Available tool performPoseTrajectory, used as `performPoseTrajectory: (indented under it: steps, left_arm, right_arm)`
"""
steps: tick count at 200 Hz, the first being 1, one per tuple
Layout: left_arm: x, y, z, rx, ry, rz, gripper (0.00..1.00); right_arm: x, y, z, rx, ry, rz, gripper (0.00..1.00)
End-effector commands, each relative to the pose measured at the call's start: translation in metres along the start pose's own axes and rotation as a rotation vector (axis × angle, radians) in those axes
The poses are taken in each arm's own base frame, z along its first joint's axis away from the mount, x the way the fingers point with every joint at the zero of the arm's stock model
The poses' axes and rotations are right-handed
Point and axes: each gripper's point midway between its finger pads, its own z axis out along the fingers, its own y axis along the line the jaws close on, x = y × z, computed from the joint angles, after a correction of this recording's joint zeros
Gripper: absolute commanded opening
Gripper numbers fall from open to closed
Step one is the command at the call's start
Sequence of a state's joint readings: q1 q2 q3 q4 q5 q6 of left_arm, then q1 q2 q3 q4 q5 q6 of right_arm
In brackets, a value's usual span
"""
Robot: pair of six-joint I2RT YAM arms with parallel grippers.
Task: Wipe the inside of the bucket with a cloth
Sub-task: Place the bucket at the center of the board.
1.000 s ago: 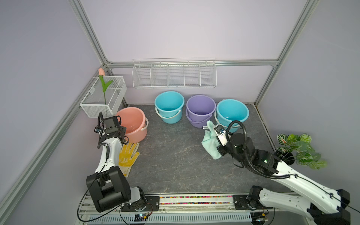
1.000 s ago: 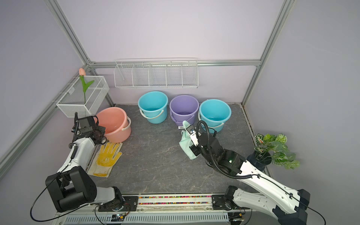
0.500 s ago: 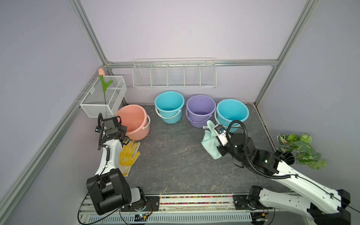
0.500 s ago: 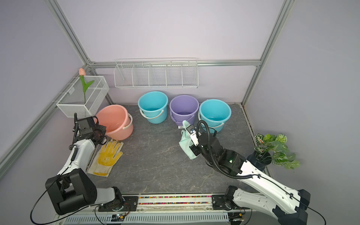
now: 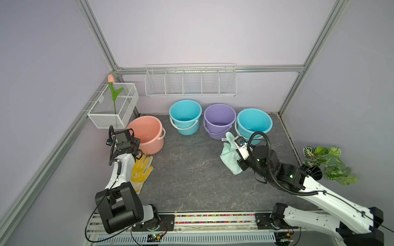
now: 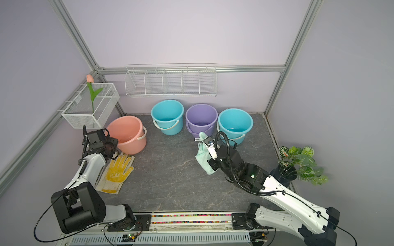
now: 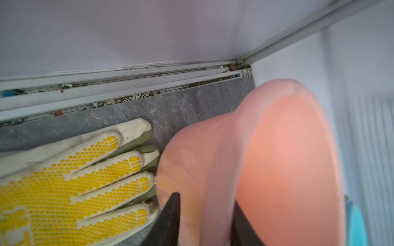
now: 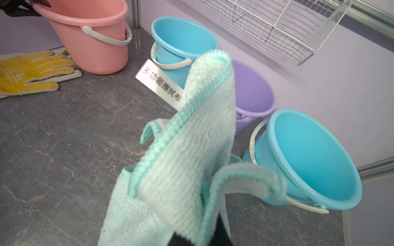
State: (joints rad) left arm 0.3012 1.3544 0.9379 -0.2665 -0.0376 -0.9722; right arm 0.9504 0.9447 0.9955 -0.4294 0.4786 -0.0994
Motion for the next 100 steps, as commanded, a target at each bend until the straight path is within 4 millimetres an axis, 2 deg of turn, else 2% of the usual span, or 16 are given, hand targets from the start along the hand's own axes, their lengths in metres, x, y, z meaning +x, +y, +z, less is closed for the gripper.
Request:
performPoseTrajectory:
  steps: [1, 26, 69, 100]
  left_arm:
    - [-0.005, -0.011, -0.010, 0.044, -0.013, -0.005, 0.48]
    - [-0.004, -0.011, -0.024, 0.039, 0.002, 0.003, 0.56]
    - [0.009, 0.003, -0.056, 0.020, 0.048, 0.000, 0.56]
    - [0.029, 0.010, -0.079, 0.047, 0.093, -0.016, 0.57]
  right_arm:
    - [-0.009, -0.003, -0.005, 0.000, -0.029, 0.043, 0.07]
    - [-0.011, -0.004, -0.006, 0.000, -0.034, 0.044, 0.07]
    - [-0.010, -0.006, -0.009, 0.006, -0.037, 0.045, 0.07]
    - [-0.009, -0.007, -0.010, 0.011, -0.037, 0.040, 0.07]
